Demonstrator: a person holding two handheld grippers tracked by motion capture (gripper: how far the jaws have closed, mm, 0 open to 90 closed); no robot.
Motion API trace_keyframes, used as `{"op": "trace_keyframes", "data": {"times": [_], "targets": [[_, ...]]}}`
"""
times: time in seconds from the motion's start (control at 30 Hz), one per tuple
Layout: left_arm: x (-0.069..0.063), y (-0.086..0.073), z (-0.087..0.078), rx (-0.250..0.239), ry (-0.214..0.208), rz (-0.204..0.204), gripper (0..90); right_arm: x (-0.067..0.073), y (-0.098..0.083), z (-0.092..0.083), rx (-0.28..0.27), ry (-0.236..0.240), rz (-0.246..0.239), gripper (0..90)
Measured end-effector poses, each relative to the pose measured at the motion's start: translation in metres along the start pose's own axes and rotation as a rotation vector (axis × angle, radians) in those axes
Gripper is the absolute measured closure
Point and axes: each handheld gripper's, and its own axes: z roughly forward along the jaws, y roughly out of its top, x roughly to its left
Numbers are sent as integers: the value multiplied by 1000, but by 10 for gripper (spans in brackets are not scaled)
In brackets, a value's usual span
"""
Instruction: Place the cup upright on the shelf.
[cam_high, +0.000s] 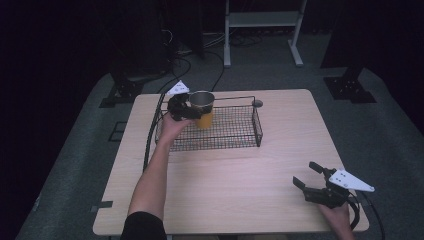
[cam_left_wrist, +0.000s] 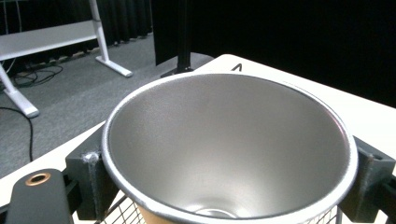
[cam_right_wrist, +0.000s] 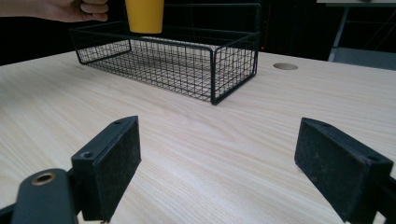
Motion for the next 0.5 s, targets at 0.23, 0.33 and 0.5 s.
{"op": "trace_keyframes", "data": {"times": [0.23, 0.33, 0.5], "targets": [[0, -4, 4, 45, 12, 24, 115, 0, 0, 0, 1, -2, 1, 134], [1, -6, 6, 50, 17, 22, 115, 0, 0, 0, 0, -2, 2, 134], [3, -9, 9, 64, 21, 31, 115, 0, 0, 0, 0, -2, 3, 135]]}}
